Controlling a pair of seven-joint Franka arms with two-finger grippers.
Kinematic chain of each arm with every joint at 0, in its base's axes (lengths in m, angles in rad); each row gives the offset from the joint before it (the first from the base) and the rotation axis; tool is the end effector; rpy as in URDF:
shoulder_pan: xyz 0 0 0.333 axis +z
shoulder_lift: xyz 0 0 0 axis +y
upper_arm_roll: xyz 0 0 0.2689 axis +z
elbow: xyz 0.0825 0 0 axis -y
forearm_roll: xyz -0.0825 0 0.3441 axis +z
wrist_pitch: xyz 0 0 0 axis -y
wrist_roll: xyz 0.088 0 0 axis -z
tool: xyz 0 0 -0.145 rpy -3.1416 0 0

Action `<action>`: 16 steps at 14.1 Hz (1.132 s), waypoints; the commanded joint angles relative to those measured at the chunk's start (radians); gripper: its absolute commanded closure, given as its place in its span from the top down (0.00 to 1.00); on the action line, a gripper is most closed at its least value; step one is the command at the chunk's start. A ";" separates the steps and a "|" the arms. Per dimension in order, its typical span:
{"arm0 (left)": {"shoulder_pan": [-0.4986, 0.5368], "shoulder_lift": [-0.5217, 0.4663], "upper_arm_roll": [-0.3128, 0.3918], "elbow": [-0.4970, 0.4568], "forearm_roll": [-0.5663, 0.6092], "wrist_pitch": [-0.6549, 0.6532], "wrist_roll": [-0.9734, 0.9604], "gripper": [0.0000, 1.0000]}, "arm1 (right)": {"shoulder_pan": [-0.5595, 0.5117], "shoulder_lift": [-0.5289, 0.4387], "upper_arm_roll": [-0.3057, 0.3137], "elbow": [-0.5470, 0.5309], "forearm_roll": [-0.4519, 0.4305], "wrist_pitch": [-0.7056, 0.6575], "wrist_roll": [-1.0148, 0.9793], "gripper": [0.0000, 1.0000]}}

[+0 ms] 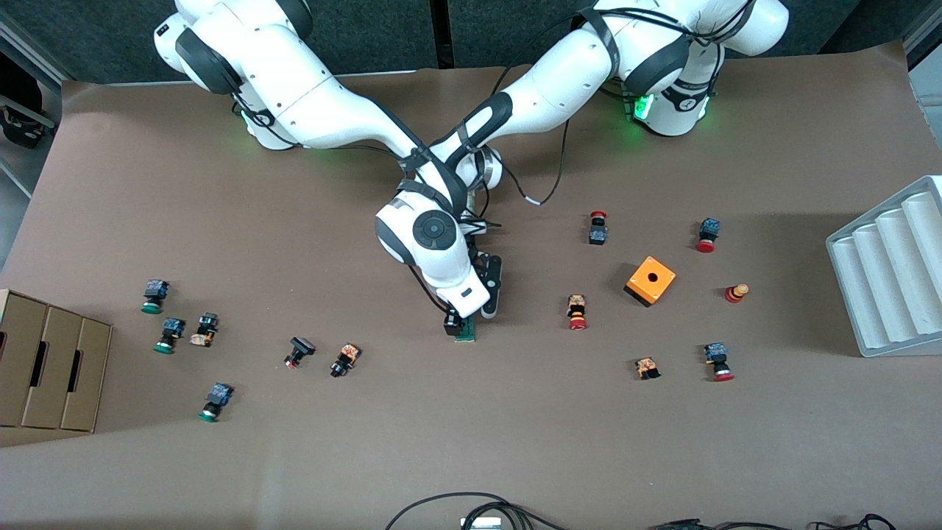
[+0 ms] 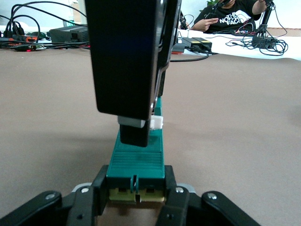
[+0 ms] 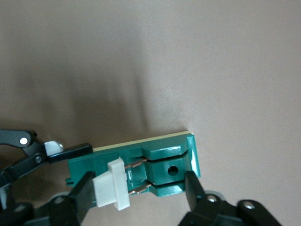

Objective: Close load switch with both arms
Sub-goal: 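Close the right gripper on the white lever of the switch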

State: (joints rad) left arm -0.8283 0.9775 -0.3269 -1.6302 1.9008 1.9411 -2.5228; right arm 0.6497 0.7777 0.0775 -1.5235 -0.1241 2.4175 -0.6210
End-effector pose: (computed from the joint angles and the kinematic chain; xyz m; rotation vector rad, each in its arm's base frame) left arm 0.3486 -0.5124 0.0608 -2.5999 -0.1228 -1.7528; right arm 0.5018 0.4340 0.1660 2.3659 2.0148 0.1886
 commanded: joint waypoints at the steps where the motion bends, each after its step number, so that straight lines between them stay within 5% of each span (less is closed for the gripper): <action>1: -0.017 0.016 0.011 0.021 0.014 0.007 -0.028 0.38 | 0.008 -0.001 -0.005 0.003 -0.012 0.015 -0.006 0.82; 16: -0.017 0.016 0.011 0.021 0.014 0.009 -0.028 0.38 | -0.002 -0.017 -0.007 0.009 -0.012 0.011 -0.012 0.73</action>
State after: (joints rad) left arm -0.8284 0.9775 -0.3266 -1.6300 1.9009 1.9411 -2.5238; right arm 0.6509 0.7704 0.0791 -1.5210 -0.1241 2.4195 -0.6287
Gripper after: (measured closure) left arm 0.511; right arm 0.256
